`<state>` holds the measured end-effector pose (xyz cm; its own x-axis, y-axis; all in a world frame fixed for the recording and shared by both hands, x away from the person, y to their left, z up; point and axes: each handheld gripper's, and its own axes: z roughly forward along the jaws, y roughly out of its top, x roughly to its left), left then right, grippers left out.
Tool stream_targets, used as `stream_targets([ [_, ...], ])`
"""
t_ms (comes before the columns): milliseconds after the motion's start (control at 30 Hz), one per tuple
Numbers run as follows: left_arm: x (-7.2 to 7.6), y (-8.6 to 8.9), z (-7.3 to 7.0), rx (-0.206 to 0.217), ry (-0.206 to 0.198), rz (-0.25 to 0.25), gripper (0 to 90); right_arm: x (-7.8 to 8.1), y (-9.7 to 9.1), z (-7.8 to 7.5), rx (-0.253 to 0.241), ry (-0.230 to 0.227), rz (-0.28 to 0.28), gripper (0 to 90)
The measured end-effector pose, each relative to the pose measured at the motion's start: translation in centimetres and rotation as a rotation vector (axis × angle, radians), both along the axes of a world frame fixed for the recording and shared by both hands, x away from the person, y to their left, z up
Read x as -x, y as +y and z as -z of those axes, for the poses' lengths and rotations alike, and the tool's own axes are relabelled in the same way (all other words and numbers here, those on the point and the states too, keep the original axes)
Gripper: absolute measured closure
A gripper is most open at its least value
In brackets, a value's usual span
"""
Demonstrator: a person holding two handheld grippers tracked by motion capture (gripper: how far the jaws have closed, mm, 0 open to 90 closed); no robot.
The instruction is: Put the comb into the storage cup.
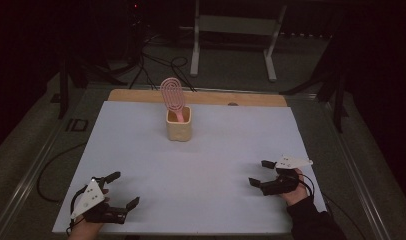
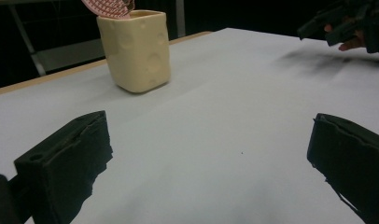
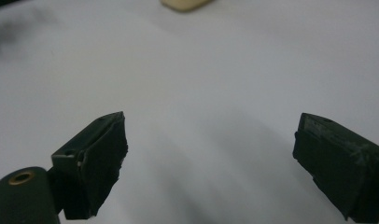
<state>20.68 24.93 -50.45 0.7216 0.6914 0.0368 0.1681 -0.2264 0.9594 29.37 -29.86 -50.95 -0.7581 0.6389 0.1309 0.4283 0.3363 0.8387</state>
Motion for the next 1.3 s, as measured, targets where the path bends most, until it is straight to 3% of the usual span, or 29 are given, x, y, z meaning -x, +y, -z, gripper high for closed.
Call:
stream_targets([
  [233,0.0,0.0,0.0,0.000,-0.003,0.000,0.0,1.1,-1.1,0.0,-0.009,-0.007,0.033,9.6],
  [400,0.0,0.0,0.0,0.000,-0.001,-0.001,0.0,2.1,-1.7,0.3,0.030,-0.017,0.059,9.6],
  [567,0.0,0.0,0.1,-0.006,0.002,-0.001,0.0,2.8,-2.5,0.7,0.007,0.006,0.082,9.6],
  [700,-0.1,0.0,0.1,-0.006,0.004,-0.002,0.0,2.6,-2.9,0.6,-0.015,-0.026,0.105,9.7],
  [800,-0.1,-0.1,0.1,-0.009,0.003,-0.002,0.0,2.1,-2.6,0.8,-0.005,-0.045,0.091,9.8],
  [1300,0.0,-0.1,0.2,-0.015,0.005,-0.003,0.0,1.9,-2.1,0.8,-0.011,-0.047,0.057,9.8],
])
